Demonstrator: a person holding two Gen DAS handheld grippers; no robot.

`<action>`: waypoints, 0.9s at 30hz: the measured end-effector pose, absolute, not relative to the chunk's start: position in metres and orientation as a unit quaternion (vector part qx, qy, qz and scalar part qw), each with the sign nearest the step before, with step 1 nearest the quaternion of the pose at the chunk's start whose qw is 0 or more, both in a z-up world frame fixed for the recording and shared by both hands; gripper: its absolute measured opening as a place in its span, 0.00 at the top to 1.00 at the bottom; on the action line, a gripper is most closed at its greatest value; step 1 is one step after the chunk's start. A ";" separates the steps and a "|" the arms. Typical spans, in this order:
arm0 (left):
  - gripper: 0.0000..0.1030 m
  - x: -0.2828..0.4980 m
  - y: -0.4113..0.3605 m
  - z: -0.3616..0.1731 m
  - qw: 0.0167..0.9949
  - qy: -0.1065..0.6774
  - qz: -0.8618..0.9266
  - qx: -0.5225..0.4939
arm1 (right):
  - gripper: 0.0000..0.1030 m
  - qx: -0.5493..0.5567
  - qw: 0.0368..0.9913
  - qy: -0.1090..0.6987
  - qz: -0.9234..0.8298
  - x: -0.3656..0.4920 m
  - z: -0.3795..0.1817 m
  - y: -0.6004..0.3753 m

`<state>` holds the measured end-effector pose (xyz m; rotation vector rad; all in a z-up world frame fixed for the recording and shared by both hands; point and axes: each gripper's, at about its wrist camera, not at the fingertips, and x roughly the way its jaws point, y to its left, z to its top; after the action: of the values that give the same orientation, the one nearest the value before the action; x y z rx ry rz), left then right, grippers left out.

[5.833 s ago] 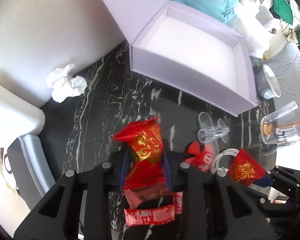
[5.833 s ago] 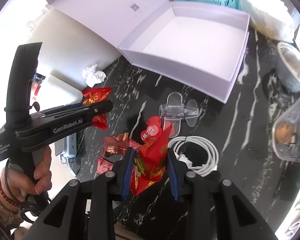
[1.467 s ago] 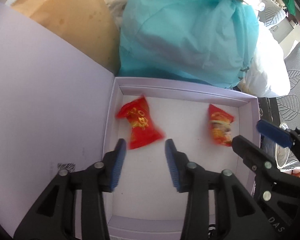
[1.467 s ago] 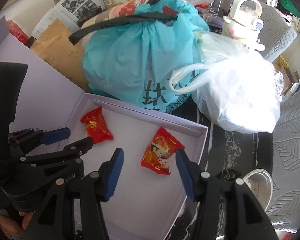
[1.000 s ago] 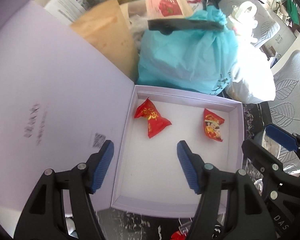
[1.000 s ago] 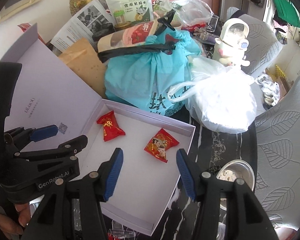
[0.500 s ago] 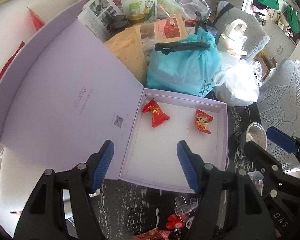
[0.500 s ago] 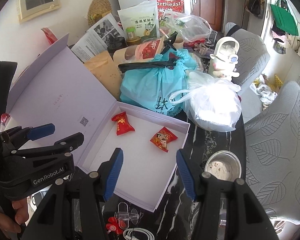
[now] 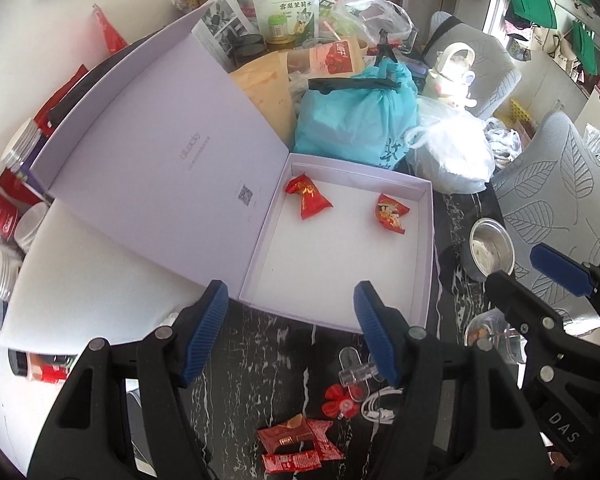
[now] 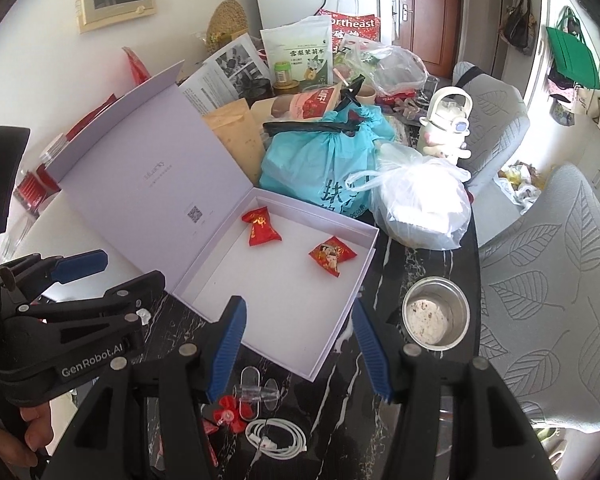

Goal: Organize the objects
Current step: 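Withdraw both tools from the box back toward the table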

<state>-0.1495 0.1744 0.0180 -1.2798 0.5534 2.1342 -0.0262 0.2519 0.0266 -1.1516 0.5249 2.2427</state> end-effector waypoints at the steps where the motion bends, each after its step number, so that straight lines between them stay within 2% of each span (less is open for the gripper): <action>1: 0.37 -0.146 0.171 0.018 0.290 0.206 0.802 -0.481 | 0.46 -0.429 0.277 0.194 0.837 -0.023 0.027 0.249; 27: 0.37 -0.067 0.078 -0.002 0.226 0.151 0.813 -0.516 | 0.46 -0.455 0.240 0.184 0.838 0.029 0.004 0.173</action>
<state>-0.0668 0.0776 -0.0020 -1.4219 0.4153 2.2410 0.0294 0.1732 0.0039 -1.2446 0.5046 2.2923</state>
